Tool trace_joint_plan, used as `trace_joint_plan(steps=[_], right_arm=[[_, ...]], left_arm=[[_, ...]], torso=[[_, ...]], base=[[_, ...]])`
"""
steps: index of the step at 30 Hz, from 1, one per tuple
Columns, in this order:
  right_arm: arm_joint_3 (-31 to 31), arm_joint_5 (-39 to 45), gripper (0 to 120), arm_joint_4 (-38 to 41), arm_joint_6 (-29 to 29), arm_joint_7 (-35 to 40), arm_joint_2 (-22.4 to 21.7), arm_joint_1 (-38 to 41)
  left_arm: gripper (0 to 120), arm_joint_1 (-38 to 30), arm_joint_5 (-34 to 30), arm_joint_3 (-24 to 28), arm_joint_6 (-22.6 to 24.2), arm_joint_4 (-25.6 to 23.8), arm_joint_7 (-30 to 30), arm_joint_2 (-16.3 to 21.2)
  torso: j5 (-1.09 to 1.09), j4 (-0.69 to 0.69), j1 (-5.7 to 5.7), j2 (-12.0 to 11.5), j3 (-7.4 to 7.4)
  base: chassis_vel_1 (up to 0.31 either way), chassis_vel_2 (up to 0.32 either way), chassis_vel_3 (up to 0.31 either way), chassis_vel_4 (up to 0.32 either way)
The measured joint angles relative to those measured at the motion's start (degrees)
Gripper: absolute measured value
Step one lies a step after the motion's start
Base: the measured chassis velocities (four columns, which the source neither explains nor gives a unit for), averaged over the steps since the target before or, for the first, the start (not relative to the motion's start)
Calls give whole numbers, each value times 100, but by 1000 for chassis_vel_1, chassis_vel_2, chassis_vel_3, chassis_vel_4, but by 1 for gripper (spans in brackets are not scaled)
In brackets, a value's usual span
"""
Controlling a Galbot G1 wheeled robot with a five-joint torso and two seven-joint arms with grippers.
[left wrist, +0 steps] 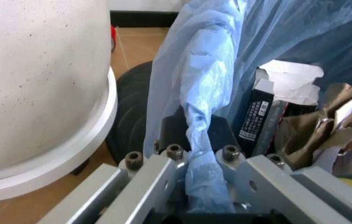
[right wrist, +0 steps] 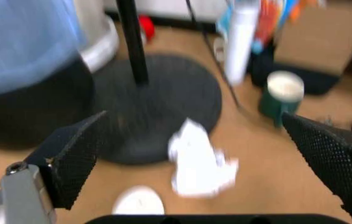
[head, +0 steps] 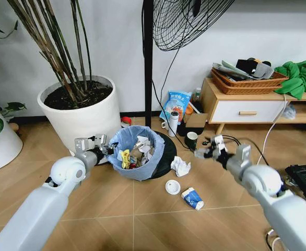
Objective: Pick up the trash bin and place the garbage on the floor into it.
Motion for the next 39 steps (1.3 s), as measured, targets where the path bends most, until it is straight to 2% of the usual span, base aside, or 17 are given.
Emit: trace_joint_plan(steps=[12, 28, 35, 39], right_arm=[[-352, -791, 100, -1491, 367, -560, 364, -384], [-637, -1437, 100, -2500, 681, -885, 856, 130], [-686, -1650, 95, -2938, 750, -914, 1017, 335], [-694, -1762, 83, -3213, 804, -943, 1188, 440]], left_arm=[[0, 86, -20, -65, -21, -164, -8, 44], [0, 85, -23, -45, -32, -193, -21, 18], [0, 74, -17, -31, -44, -173, -26, -17], [0, 75, -6, -31, -54, -158, -29, -30]], torso=[[-1, 0, 0, 0, 0], [-1, 1, 0, -1, 1], [-1, 0, 0, -1, 1], [-1, 0, 1, -1, 1]], base=[[0, 0, 0, 0], [0, 0, 0, 0], [0, 0, 0, 0], [0, 0, 0, 0]])
